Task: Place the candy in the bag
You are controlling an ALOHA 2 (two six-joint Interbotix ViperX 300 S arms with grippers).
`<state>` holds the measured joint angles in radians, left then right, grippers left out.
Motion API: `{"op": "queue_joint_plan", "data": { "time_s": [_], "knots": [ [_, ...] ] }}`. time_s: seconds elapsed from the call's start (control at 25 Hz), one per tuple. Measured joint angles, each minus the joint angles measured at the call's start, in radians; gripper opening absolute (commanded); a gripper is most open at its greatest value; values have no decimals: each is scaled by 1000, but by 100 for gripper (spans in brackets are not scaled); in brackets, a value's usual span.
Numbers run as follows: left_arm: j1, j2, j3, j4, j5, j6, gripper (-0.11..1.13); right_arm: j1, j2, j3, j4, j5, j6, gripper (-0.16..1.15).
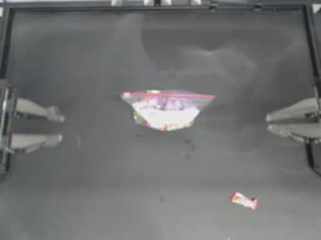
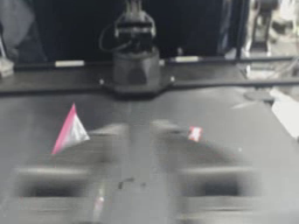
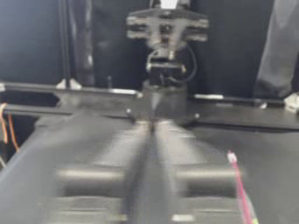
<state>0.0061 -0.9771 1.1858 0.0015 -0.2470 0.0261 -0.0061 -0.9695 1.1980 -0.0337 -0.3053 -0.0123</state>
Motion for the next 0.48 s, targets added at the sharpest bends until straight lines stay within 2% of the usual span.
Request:
{"op": "queue_joint_plan", "data": {
  "time_s": [0.12, 0.28, 0.48],
  "knots": [
    [20, 0, -8, 0, 28, 0, 98, 0, 0, -2, 0, 5, 0, 102],
    [31, 2, -8, 0, 37, 2, 99, -12, 0, -28, 3, 63, 2, 100],
    [63, 6, -8, 0, 57, 2, 98, -58, 18, -106, 12, 225, 6, 100]
  ]
}}
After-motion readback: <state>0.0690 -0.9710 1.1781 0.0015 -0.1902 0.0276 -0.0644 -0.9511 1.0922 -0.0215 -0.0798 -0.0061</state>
